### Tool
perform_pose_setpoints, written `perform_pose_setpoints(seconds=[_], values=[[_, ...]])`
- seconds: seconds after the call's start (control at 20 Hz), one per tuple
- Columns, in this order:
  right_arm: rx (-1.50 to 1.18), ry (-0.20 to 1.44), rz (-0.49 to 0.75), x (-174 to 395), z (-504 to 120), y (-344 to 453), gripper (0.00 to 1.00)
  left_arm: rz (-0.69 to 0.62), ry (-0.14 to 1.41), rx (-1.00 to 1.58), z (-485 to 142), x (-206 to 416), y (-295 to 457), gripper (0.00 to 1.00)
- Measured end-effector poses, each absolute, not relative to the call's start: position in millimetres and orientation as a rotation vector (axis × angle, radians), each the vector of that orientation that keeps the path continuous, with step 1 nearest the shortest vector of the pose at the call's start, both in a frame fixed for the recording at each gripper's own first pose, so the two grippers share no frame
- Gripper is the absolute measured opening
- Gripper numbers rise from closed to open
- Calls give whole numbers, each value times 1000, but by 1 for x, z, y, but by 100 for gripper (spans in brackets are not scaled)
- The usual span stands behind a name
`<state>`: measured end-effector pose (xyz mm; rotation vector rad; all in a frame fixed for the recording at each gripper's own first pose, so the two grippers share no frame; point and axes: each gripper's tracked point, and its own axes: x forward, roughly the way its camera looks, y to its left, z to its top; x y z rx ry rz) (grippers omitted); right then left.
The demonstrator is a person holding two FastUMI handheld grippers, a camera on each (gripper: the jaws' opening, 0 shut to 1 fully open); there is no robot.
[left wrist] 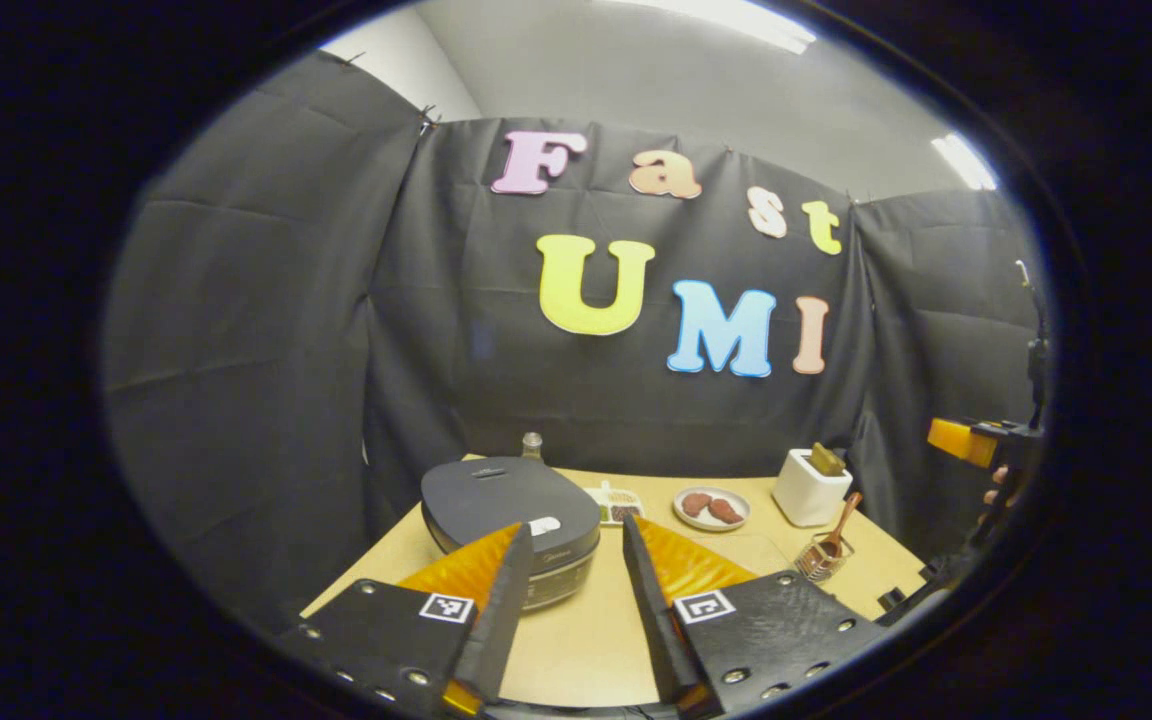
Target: Close the left gripper, press the button to open the rice cooker; take a wooden spoon from the chopstick holder with the right hand, scoop a spoonful of rice and pour it into the rice cooker, then put the wooden spoon back into the chopstick holder.
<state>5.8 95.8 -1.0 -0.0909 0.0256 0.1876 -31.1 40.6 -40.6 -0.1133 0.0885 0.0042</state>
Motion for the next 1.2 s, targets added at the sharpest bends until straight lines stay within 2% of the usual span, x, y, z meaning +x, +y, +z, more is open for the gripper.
perform_pose_setpoints(seconds=[0.05, 0.15, 0.25, 0.3, 0.35, 0.45, 0.5, 0.75, 0.95, 1.2], values=[[-90, 32, 190, 7, -2, 97, 96, 2, 111, -117, -43, -31, 43, 57], [-93, 61, 197, 11, -9, 100, 97, 6, 126, -135, -41, -29, 49, 45], [-91, 78, 214, 17, -10, 102, 96, -44, 159, -169, -37, -30, 38, 33], [-96, 76, 214, 23, -8, 102, 96, 10, 164, -149, -40, -24, 53, 27], [-103, 76, 211, 31, -8, 100, 95, 15, 173, -147, -41, -11, 54, 3], [-89, 96, 216, 46, -11, 99, 97, 67, 218, -147, -38, -3, 64, 6], [-80, 92, 210, 53, -8, 96, 96, 57, 241, -156, -41, 3, 60, 0], [-95, 84, 190, 89, -10, 80, 97, 70, 337, -165, -43, 45, 61, 0], [-60, 103, 207, 104, -17, 70, 96, 115, 413, -268, -60, 81, 68, 0], [-54, 129, 167, 114, -26, 43, 97, 125, 514, -298, -98, 122, 75, 1]])
